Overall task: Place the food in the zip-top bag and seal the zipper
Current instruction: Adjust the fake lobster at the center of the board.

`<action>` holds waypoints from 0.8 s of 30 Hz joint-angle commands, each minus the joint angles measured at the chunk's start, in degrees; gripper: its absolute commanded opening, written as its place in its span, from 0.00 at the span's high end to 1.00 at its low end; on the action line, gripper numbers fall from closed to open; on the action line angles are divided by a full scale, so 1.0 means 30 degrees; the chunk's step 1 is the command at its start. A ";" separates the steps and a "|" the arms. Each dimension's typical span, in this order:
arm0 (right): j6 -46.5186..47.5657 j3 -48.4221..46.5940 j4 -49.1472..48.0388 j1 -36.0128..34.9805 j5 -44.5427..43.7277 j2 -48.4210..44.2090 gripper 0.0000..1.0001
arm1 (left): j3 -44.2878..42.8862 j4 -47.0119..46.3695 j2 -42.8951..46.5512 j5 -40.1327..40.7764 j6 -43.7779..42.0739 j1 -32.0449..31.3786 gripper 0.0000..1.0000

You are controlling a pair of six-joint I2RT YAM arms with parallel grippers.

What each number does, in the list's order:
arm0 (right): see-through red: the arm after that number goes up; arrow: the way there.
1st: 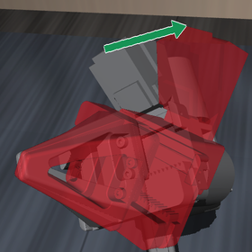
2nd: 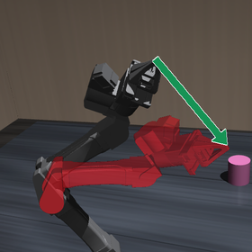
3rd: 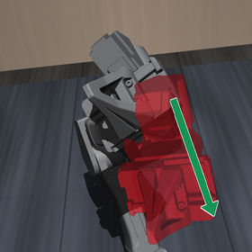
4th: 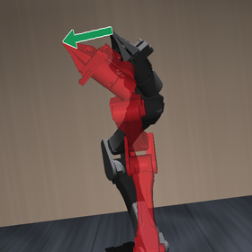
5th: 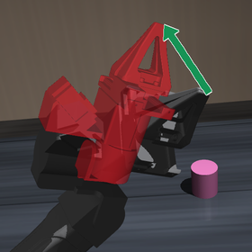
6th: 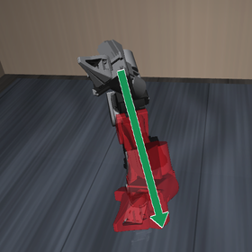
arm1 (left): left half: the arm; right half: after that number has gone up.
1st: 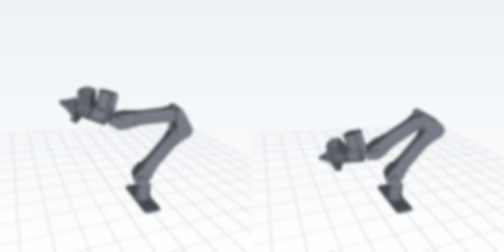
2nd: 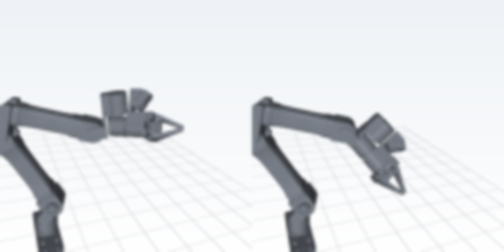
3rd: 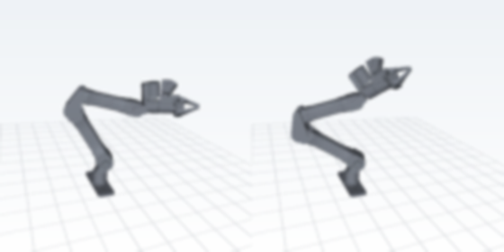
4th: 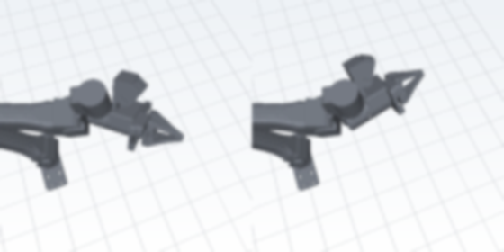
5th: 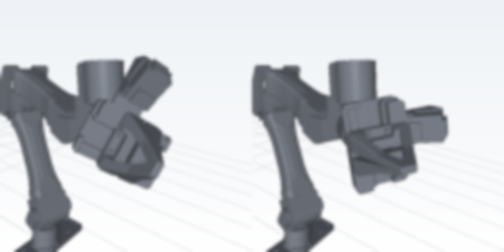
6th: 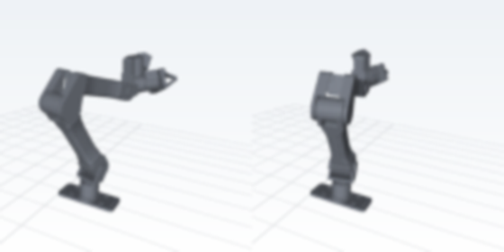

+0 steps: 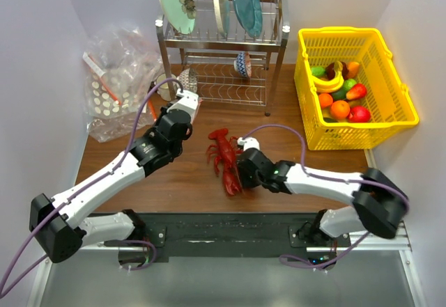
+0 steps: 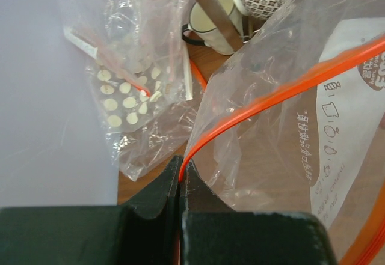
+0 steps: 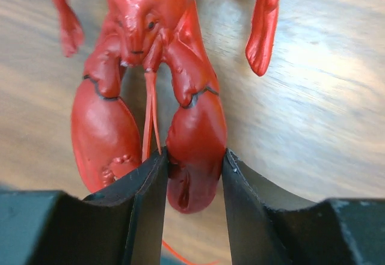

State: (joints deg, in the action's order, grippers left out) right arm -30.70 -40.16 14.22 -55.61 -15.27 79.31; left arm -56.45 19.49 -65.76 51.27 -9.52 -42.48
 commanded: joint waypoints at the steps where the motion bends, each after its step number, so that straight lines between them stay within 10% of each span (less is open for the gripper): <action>1: 0.0709 -0.0614 0.1351 -0.0124 -0.0098 -0.3638 0.76 | -0.0227 -0.0285 -0.0580 -0.2024 0.0945 -0.0137 1.00; 24: 0.0331 -0.5095 0.9147 -0.0124 -0.0390 -0.9882 1.00 | -0.0638 -0.0489 -0.2836 -0.4315 0.0917 -0.0138 1.00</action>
State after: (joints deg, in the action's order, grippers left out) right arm -29.12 -49.93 39.57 -55.61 -15.51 51.70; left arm -56.49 19.53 -73.82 39.79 -7.53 -42.57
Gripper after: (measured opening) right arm 0.363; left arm 0.020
